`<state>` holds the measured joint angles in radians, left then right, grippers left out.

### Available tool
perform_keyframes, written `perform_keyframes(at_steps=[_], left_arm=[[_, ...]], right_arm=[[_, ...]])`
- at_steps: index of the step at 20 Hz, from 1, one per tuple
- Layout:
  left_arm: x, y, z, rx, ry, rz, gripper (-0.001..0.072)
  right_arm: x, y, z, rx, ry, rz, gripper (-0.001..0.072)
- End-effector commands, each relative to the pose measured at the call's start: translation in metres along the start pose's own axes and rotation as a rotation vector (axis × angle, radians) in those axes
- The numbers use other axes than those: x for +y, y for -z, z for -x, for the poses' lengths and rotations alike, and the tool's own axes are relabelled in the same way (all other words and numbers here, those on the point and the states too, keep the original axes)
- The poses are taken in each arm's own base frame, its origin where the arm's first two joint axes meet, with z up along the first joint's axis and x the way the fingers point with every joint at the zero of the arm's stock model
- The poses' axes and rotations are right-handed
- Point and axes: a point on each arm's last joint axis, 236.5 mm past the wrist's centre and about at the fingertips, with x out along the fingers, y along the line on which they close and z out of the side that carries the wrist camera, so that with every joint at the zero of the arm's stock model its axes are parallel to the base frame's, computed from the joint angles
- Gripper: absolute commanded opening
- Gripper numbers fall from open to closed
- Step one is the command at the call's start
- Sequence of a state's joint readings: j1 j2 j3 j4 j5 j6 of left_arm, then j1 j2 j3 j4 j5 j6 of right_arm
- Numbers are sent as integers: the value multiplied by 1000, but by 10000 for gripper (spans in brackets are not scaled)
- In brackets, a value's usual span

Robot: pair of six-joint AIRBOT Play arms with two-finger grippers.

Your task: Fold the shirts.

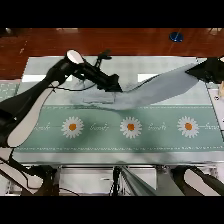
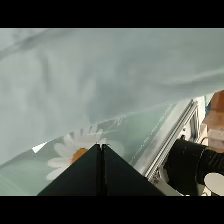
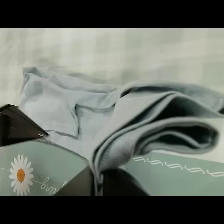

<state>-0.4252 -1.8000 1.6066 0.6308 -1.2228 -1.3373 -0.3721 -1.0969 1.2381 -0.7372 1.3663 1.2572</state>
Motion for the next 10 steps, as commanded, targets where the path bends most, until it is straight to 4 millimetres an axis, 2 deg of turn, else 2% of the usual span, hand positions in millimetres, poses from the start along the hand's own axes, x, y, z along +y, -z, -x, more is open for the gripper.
perform_keyframes(at_steps=[1, 3, 6, 10], left_arm=[[-21, 3, -45, -21, -12, -29, 28], [-20, 7, -63, -14, -16, 13, 28], [-25, 23, -100, 31, 11, 62, 28], [-54, 45, -158, 48, 110, 144, 28]], right_arm=[[20, 7, 18, -17, 1, 35, 20], [27, 10, 24, -20, -3, 48, 19], [39, 14, 33, -35, -6, 68, 20], [52, 18, 43, -55, -14, 86, 20]])
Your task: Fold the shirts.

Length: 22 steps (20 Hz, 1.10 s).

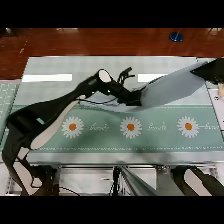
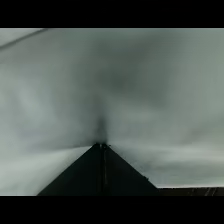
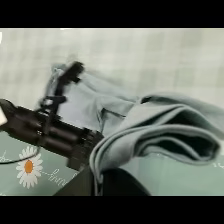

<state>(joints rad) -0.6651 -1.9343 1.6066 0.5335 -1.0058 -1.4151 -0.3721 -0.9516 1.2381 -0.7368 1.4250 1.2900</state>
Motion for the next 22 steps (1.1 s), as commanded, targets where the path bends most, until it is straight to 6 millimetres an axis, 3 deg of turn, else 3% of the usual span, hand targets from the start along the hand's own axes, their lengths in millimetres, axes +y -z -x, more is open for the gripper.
perform_keyframes(at_steps=[1, 3, 4, 6, 7, 8, 10, 13, 15, 17, 19, 22], left_arm=[[-20, 22, -53, 24, 75, 74, 28], [-27, 39, -75, 60, 112, 95, 28], [-26, 38, -77, 55, 121, 114, 29], [-18, 21, -55, 40, 135, 88, 27], [-14, 7, -32, 27, 151, 77, 27], [-10, -10, 3, 1, 173, 44, 26], [-8, -46, 90, -94, 210, -32, 25], [-7, -92, 255, -377, 192, -108, 25], [-8, -96, 370, -592, 136, -145, 26], [-9, -81, 456, -753, 70, -173, 26], [-12, -57, 513, -853, 9, -193, 26], [-3, -30, 551, -907, -99, -208, 26]], right_arm=[[13, 3, 9, -17, -6, 16, 20], [16, 3, 12, -25, -7, 21, 20], [17, 3, 13, -26, -7, 23, 20], [18, 4, 14, -23, -10, 14, 20], [21, 4, 14, -23, -21, 5, 20], [25, 2, 14, -33, -39, 2, 20], [33, -5, 13, -61, -70, -1, 20], [36, -2, -5, -36, -56, 35, 20], [51, 8, -32, 23, -99, 48, 20], [68, 13, -67, 62, -134, 63, 20], [80, 18, -108, 89, -144, 78, 21], [91, 47, -182, 178, -152, 92, 21]])
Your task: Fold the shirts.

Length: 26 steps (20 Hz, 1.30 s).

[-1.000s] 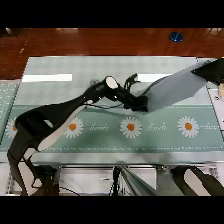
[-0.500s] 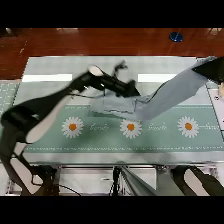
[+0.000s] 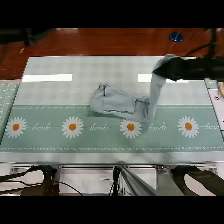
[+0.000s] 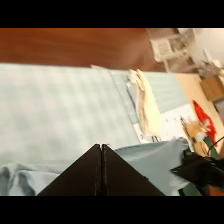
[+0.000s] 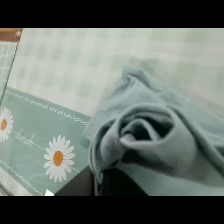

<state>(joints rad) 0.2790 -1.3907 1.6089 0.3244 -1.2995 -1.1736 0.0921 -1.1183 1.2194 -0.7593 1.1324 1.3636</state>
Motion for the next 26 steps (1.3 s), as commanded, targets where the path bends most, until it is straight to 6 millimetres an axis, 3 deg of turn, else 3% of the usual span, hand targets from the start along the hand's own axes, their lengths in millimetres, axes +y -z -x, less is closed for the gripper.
perform_keyframes(at_steps=[1, 5, 8, 10, 12, 14, 17, 19, 21, 23, 24, 25, 26], left_arm=[[11, -12, 65, -59, -141, -70, 26], [33, 25, 64, 89, -201, -54, 26], [38, 45, 50, 147, -184, -49, 26], [38, 58, 38, 184, -162, -45, 26], [38, 74, 25, 226, -138, -33, 26], [41, 92, 13, 267, -117, -24, 26], [48, 114, 2, 308, -101, 0, 26], [55, 123, 2, 328, -111, 14, 26], [68, 131, 6, 363, -167, 0, 26], [86, 140, 13, 408, -241, -20, 27], [94, 145, 18, 436, -279, -30, 31], [102, 150, 23, 464, -311, -38, 56], [108, 155, 28, 492, -340, -45, 108]], right_arm=[[6, 22, -90, 85, -13, 2, 21], [15, 65, -175, 171, -46, -52, 21], [23, 78, -218, 140, -57, -107, 47], [31, 80, -234, 113, -82, -164, 225], [43, 78, -238, 96, -126, -163, 412], [50, 65, -227, 65, -158, -148, 457], [47, 26, -180, 8, -180, -122, 473], [23, 5, -125, -1, -130, -35, 471], [-42, 1, -56, 37, 88, 26, 471], [-146, 23, 40, 133, 520, -3, 472], [-188, 38, 88, 182, 714, -45, 472], [-214, 54, 123, 230, 819, -70, 472], [-231, 70, 138, 266, 825, -120, 476]])
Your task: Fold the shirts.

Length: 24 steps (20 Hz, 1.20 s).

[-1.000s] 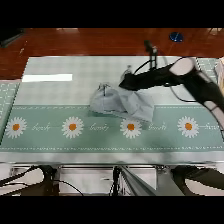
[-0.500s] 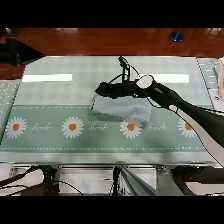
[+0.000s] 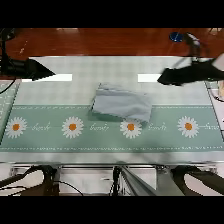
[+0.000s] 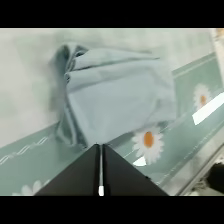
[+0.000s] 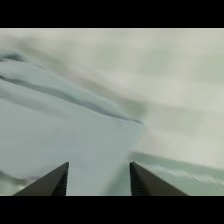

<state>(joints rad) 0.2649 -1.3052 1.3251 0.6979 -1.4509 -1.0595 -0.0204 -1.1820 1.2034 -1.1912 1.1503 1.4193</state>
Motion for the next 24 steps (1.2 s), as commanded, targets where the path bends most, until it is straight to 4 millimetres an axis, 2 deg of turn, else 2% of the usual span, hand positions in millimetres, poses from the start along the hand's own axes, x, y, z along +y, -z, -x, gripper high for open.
perform_keyframes(at_steps=[1, 2, 3, 5, 8, 12, 14, 16, 18, 20, 22, 23, 24], left_arm=[[31, 25, 2, 106, -126, -14, 139], [36, 29, 2, 122, -150, -4, 231], [42, 34, 2, 135, -167, 19, 280], [51, 47, -1, 172, -189, 44, 280], [58, 67, -11, 214, -180, 107, 280], [59, 85, -21, 256, -164, 153, 279], [54, 87, -23, 270, -156, 144, 266], [52, 87, -25, 274, -153, 136, 263], [48, 88, -28, 283, -149, 126, 263], [44, 89, -31, 291, -144, 115, 263], [42, 90, -33, 295, -143, 120, 263], [42, 90, -33, 298, -142, 131, 263], [40, 92, -32, 307, -138, 137, 263]], right_arm=[[-130, 77, 53, 200, 309, -161, 506], [-125, 84, 39, 182, 201, -250, 574], [-118, 88, 23, 148, 90, -343, 591], [-101, 92, -7, 104, -80, -480, 591], [-71, 105, -54, 114, -237, -566, 591], [-30, 113, -108, 166, -315, -560, 590], [-12, 108, -130, 160, -338, -585, 590], [4, 112, -149, 177, -342, -597, 585], [21, 117, -160, 202, -368, -599, 501], [35, 112, -158, 189, -414, -543, 440], [42, 102, -146, 200, -467, -508, 95], [44, 94, -137, 203, -503, -506, 21], [44, 85, -126, 205, -541, -498, 21]])
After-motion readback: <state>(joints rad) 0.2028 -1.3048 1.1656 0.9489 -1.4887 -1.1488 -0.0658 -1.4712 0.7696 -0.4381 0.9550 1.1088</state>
